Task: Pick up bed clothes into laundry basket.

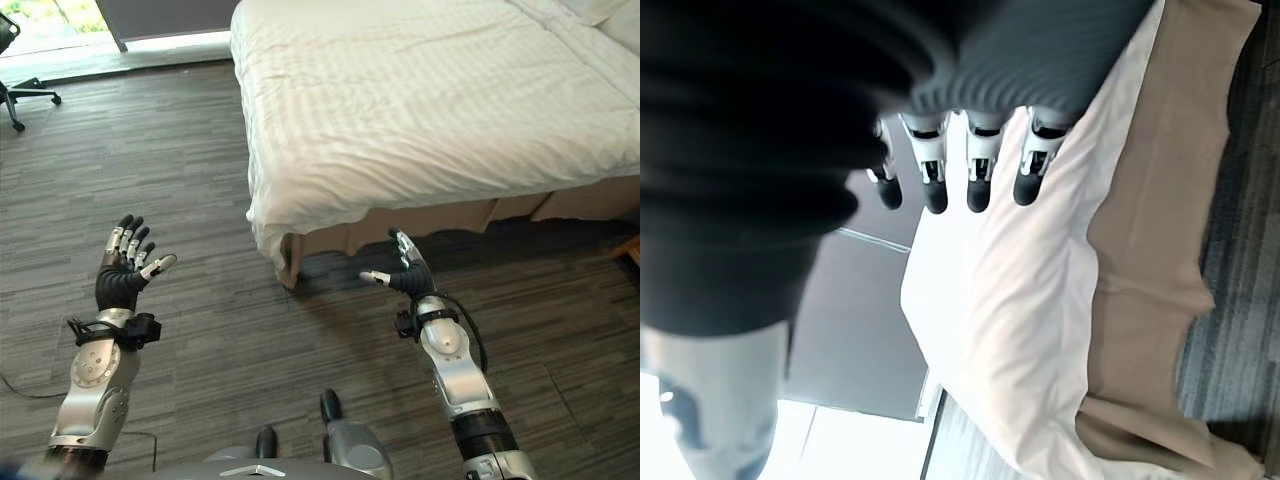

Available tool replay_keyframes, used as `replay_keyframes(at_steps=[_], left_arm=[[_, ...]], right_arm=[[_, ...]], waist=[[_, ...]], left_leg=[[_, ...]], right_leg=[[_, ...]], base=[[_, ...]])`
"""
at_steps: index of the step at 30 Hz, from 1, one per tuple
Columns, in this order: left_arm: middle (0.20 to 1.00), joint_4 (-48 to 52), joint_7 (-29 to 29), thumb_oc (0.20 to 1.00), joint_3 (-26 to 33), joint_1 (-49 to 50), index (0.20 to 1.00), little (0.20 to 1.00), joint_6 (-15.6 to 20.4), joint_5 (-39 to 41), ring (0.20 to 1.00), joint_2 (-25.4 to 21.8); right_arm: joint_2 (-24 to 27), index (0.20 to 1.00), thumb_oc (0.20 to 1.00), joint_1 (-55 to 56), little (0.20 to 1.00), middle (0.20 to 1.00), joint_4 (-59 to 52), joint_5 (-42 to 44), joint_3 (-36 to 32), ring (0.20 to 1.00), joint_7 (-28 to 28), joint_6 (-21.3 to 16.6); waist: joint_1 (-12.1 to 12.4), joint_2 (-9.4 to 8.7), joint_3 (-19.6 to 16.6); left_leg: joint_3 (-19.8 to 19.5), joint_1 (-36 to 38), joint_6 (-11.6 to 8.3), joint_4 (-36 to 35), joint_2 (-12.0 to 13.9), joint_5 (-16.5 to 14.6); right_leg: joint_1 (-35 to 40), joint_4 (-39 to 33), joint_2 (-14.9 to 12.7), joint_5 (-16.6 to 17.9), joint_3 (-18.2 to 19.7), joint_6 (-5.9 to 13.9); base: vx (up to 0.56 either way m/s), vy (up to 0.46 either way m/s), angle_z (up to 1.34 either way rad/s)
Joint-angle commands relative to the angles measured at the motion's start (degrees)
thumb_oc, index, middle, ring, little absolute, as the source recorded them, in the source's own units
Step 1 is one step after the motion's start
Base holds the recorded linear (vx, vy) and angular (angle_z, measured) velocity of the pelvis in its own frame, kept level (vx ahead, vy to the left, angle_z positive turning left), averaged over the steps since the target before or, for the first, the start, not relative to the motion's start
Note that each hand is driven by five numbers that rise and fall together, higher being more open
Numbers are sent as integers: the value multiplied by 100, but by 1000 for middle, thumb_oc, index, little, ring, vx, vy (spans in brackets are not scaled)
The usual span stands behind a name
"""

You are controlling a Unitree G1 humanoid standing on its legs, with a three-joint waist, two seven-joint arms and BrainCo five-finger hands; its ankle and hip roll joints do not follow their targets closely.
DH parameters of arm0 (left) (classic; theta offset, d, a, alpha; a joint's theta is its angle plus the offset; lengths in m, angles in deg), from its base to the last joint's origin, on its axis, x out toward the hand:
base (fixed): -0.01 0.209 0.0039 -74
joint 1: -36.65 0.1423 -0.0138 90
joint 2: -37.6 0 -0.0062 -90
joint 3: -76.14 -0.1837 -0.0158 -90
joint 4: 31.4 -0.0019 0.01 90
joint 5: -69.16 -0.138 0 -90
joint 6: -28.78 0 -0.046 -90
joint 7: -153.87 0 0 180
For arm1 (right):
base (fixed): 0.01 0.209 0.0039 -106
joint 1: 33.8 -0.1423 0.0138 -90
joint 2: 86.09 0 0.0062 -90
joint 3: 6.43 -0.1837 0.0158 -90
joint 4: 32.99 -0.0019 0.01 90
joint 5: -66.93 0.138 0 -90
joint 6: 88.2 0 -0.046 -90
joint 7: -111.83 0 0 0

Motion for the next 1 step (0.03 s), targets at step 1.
replay_keyframes(at_steps=[1], left_arm=[[1000,220,9,1000,199,-4,1000,1000,409,-267,1000,-239]], right_arm=[[57,1000,1000,-78,1000,1000,-349,180,-17,1000,-7,-312]], waist=[[-42,-174,-271]], left_leg=[[-270,-301,-187,111,111,86]], right_leg=[[337,-29,-378,-577,-6,264]], base=[[-32,-7,-2]])
